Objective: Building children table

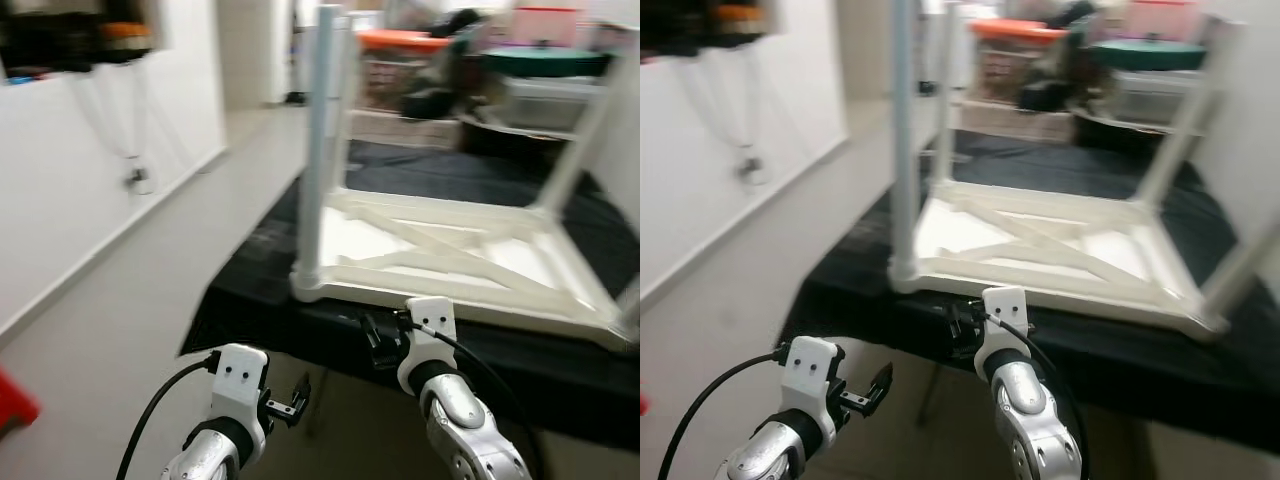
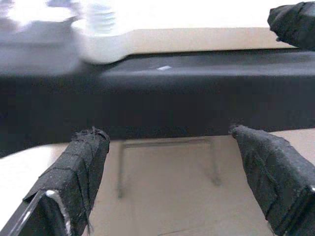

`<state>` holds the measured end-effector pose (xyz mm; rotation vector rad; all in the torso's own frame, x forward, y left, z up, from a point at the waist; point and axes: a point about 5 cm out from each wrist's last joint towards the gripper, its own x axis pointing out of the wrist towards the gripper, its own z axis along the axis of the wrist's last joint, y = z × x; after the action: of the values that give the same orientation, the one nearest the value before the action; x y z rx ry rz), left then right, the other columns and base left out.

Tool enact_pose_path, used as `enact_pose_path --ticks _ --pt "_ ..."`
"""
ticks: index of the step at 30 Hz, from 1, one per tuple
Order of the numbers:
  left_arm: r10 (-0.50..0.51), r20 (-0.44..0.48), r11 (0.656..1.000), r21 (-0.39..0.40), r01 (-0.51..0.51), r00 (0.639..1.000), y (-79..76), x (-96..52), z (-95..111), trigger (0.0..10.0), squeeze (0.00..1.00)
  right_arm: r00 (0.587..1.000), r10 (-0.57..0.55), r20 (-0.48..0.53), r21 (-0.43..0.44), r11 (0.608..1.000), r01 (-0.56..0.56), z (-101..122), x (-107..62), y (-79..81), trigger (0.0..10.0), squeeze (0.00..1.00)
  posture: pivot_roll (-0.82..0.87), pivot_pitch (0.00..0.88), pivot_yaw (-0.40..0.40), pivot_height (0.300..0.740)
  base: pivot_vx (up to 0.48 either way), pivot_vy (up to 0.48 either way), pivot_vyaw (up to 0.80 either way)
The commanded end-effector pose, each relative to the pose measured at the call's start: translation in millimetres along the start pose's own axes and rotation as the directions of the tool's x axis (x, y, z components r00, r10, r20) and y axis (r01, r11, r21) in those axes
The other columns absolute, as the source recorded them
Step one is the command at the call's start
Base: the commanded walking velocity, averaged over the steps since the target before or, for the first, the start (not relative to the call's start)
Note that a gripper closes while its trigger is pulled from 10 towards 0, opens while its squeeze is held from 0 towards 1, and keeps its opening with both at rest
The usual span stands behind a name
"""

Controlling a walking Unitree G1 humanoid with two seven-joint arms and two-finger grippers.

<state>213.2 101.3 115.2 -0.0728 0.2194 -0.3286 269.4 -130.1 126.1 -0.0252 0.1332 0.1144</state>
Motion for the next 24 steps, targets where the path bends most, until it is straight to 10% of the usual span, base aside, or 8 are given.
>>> enact_pose_path --ticks 1,15,24 --pt "0.002 -0.004 1.0 -0.001 -0.002 1.0 0.5 3.0 -2.5 10.0 0.0 1.0 0.013 -0.015 -0.008 1.0 -0.013 -5.9 0.8 3.1 10.0 0.0 0.02 0.0 -0.041 0.74 0.0 0.0 -0.8" --pt "0.014 -0.001 1.0 -0.015 -0.014 1.0 5.1 9.9 -6.2 10.0 0.0 1.0 0.025 -0.015 -0.007 1.0 -0.025 -11.0 6.4 5.1 10.0 0.0 0.02 0.0 -0.038 0.74 0.0 0.0 -0.8" --pt "0.016 -0.008 1.0 -0.015 -0.016 1.0 5.2 10.8 -10.4 10.0 0.0 0.999 0.027 -0.025 -0.03 0.999 -0.028 -15.4 7.6 6.1 10.0 0.0 0.03 0.0 -0.053 0.74 0.0 0.48 -0.09"
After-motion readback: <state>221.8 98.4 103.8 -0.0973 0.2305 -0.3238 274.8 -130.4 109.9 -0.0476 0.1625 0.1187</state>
